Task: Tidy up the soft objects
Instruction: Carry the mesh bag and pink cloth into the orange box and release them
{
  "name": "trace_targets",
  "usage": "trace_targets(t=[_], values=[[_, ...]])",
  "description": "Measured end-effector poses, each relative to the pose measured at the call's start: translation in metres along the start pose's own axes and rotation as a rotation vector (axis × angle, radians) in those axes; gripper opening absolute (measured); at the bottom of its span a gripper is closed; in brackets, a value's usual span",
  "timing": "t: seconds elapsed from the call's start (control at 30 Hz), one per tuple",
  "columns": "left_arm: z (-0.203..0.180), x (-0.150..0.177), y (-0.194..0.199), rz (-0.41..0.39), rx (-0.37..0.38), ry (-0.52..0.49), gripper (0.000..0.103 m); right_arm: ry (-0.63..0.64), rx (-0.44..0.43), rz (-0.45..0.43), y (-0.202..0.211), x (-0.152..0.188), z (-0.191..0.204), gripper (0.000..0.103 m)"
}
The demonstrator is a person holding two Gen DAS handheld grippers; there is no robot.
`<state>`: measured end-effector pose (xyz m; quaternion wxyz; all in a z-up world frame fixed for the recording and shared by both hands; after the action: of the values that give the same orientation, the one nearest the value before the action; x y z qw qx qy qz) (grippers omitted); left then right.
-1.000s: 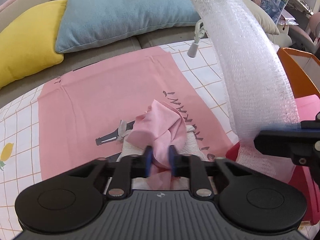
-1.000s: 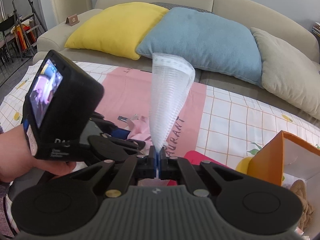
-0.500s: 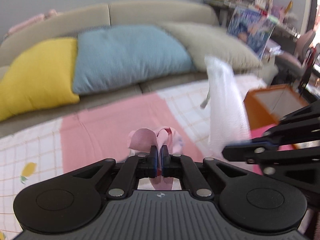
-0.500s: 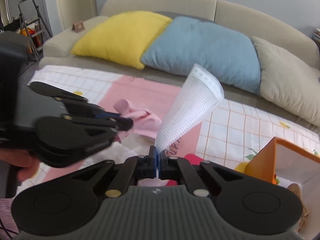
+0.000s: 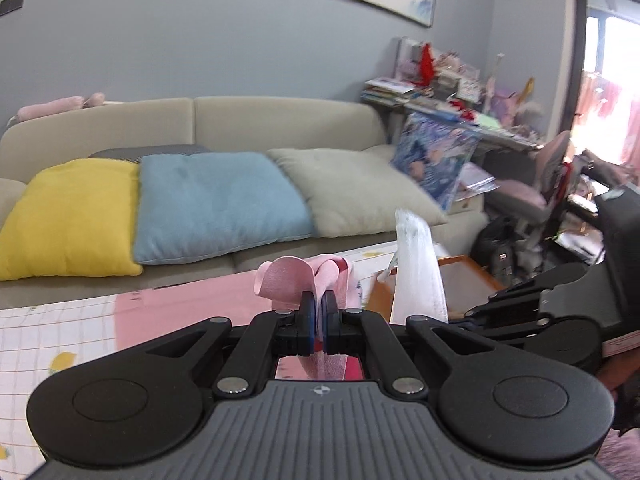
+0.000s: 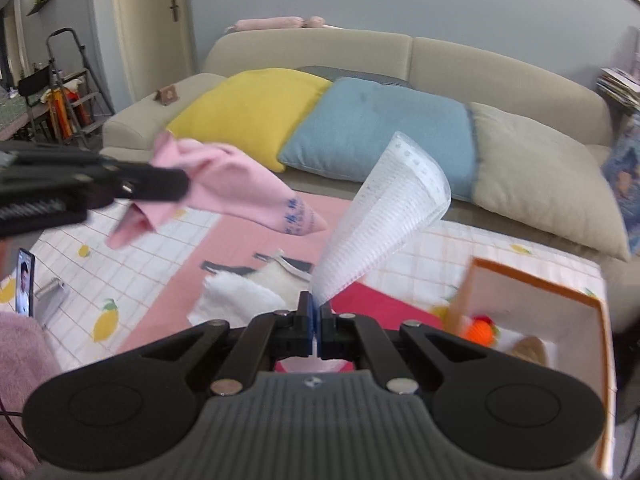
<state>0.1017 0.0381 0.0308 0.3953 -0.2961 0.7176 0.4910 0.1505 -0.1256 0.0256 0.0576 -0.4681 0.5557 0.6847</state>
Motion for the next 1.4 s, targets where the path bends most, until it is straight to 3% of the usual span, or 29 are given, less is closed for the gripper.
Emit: trace_targets(t=[0.27, 0.5, 0.93, 1.2, 1.4], values=[[-0.068, 0.001, -0.039, 0.048, 0.153, -0.068, 0.003, -0.007, 0.13, 0.105, 0.025, 0.048, -0.077, 0.0], [-0.116, 0.021, -0.092, 0.18, 0.25, -0.113, 0.003, -0.007, 0.187, 0.313, 0.013, 0.089, -0.133, 0.0], [-0.167, 0.08, -0.163, 0.445, 0.218, -0.352, 0.003, 0.008, 0.185, 0.507, -0.044, 0.129, -0.16, 0.0], [-0.166, 0.095, -0.179, 0.531, 0.197, -0.357, 0.005, -0.009, 0.193, 0.545, -0.058, 0.141, -0.161, 0.003], [-0.167, 0.09, -0.175, 0.521, 0.21, -0.327, 0.017, -0.012, 0.212, 0.536, -0.055, 0.139, -0.162, 0.009]])
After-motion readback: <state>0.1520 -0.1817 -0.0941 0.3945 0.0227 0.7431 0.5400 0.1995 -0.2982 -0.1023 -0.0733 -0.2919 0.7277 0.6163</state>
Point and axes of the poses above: each gripper's, at about its wrist camera, not at the fingertips, and y roughly against the way its jaws point, z to its left, x to its underside, the point moved 5 cm from there along -y, roughly the way its jaws point, and after that the axes turned 8 degrees about x, right-handed, at the moved point
